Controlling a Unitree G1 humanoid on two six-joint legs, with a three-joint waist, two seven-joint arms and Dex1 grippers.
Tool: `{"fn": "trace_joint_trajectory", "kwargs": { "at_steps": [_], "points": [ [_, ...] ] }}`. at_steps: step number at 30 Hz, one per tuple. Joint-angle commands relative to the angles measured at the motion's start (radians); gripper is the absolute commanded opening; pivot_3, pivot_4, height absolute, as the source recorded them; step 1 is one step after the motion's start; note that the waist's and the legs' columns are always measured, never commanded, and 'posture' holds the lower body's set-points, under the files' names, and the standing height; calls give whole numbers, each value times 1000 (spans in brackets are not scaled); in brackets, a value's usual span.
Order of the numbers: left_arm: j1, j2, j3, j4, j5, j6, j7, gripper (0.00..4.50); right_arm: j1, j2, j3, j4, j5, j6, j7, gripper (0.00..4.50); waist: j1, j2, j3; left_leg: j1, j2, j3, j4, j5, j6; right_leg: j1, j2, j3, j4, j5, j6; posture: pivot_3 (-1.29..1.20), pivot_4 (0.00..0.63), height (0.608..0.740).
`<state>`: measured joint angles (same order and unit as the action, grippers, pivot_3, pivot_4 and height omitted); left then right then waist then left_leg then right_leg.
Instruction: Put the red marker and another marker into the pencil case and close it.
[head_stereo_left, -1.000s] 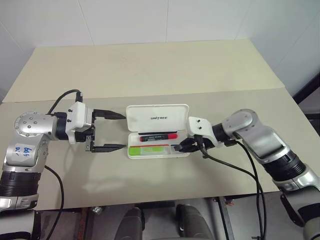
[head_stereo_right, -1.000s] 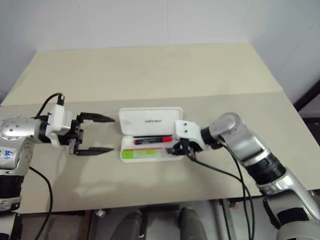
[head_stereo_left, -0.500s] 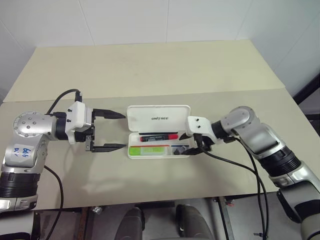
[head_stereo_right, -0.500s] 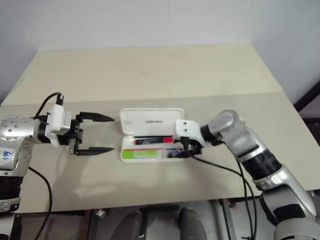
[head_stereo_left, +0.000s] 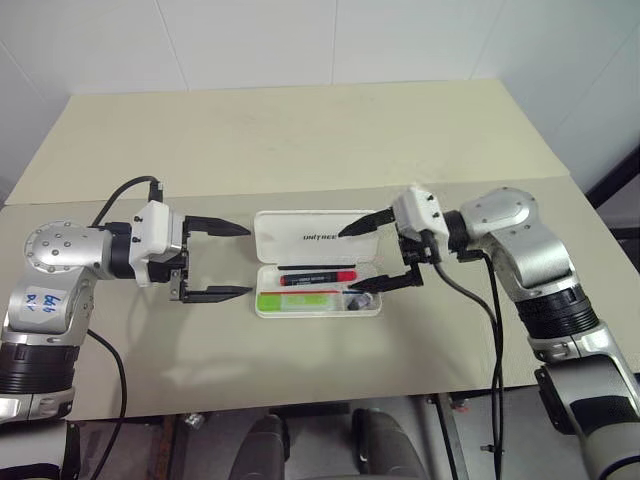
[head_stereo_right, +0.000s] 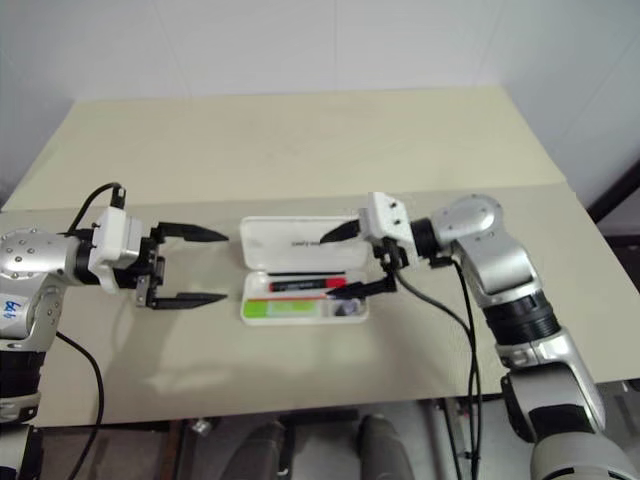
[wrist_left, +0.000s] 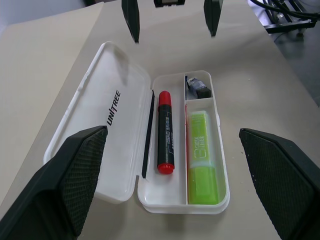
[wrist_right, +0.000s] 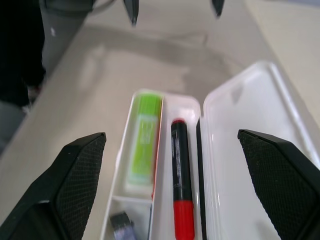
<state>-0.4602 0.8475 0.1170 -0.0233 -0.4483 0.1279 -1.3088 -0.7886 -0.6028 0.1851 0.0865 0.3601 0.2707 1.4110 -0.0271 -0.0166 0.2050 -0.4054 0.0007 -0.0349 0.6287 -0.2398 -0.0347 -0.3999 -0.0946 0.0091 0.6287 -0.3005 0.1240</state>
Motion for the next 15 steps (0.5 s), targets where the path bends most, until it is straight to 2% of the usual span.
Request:
{"fn": "trace_joint_trajectory", "kwargs": {
  "at_steps": [1, 7, 14, 15],
  "points": [
    [2, 28, 62, -18, -31, 22, 21, 4500, 35, -35, -120, -33, 89, 37, -17, 4469, 0, 0, 0, 0, 0, 0, 0, 0, 0, 0, 0, 0, 0, 0, 0, 0, 150, 740],
    [44, 32, 131, -7, -71, 72, 44, 4500, 132, -97, -247, -47, 112, -43, -32, 4469, 2, 0, 0, 0, 0, 0, -1, 0, 0, 0, -1, 0, -1, 0, 0, 0, 150, 740],
    [89, 43, 163, 49, -83, 76, 13, 4500, 199, -130, -304, -169, 178, 34, -76, 4469, -2, 0, 0, 1, 1, 1, 0, 0, 0, 0, 0, 0, 0, 0, 0, 0, 150, 740],
    [85, 43, 163, 63, -86, 75, 6, 4315, 196, -127, -305, -182, 182, 41, -91, 4493, -1, 0, 0, 1, 1, 0, 0, 0, 0, 0, 0, 0, 1, 0, 0, 0, 150, 740]
  ]
}}
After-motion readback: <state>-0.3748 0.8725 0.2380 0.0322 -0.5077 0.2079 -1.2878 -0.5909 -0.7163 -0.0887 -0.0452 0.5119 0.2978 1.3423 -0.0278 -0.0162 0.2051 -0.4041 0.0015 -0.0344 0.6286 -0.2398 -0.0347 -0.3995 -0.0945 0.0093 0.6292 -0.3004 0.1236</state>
